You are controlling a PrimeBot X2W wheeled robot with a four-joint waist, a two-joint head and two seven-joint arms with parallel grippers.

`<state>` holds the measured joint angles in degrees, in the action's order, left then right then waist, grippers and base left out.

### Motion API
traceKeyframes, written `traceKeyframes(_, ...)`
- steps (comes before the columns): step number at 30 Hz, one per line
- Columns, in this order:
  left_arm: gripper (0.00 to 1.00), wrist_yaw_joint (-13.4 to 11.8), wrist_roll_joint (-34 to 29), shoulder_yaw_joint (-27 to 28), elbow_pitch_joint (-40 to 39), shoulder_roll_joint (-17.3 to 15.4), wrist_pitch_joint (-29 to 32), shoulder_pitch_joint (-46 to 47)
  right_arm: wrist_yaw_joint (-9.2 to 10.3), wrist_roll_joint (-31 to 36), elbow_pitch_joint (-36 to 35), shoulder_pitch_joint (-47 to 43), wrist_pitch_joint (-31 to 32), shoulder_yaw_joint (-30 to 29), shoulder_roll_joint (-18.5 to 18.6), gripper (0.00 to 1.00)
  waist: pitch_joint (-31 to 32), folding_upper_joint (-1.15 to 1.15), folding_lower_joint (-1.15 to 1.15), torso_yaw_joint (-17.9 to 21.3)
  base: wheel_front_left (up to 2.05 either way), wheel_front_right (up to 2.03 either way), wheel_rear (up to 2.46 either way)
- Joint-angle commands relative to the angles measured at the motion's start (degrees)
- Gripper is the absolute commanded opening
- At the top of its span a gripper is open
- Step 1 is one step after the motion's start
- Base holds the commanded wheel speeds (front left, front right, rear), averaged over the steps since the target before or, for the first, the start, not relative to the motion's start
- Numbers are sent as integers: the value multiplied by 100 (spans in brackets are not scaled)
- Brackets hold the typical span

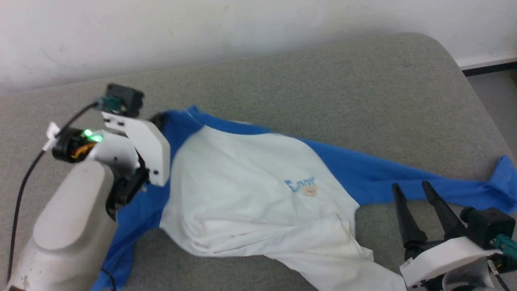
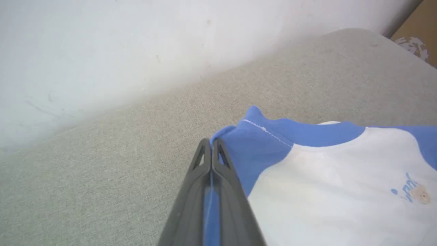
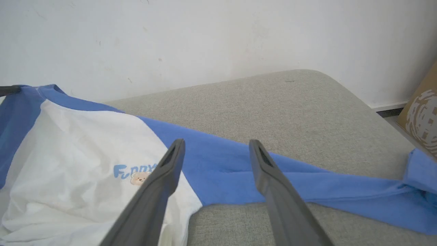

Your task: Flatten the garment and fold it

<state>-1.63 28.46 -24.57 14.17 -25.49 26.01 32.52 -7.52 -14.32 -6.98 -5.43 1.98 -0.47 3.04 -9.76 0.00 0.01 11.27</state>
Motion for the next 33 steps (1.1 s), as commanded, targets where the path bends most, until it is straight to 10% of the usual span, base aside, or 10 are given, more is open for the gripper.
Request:
traceKeyframes(1, 0, -100, -25, 88, 92, 37, -146, 122, 3, 0, 11, 88, -6, 0, -16, 100, -9, 0, -1, -7, 0, 0, 0)
traceKeyframes(9, 0, -302, 17, 380, 1468, 212, -971, 277, 3, -68, 158, 237, -80, 143, -16, 100, -125, 0, -1, 124, 0, 0, 0)
traceKeyframes(11, 40, -286, 100, 423, 1824, 300, -1137, 206, 3, -95, 218, 250, -117, 129, -16, 100, -135, 0, -1, 144, 0, 0, 0)
traceKeyframes(12, 100, -276, 139, 448, 1967, 339, -1223, 193, 3, -104, 241, 252, -134, 119, -16, 100, -143, 0, -1, 144, 0, 0, 0)
traceKeyframes(24, 100, -392, 435, 957, 1971, 579, -2980, -372, 3, -55, 304, 156, -148, 25, -16, 100, 181, 0, -1, -105, 0, 0, 0)
traceKeyframes(33, 100, -50, 642, 624, 1341, 204, -1558, -620, 3, 20, 123, 108, 9, 35, -16, 100, 177, 0, -1, -320, 0, 0, 0)
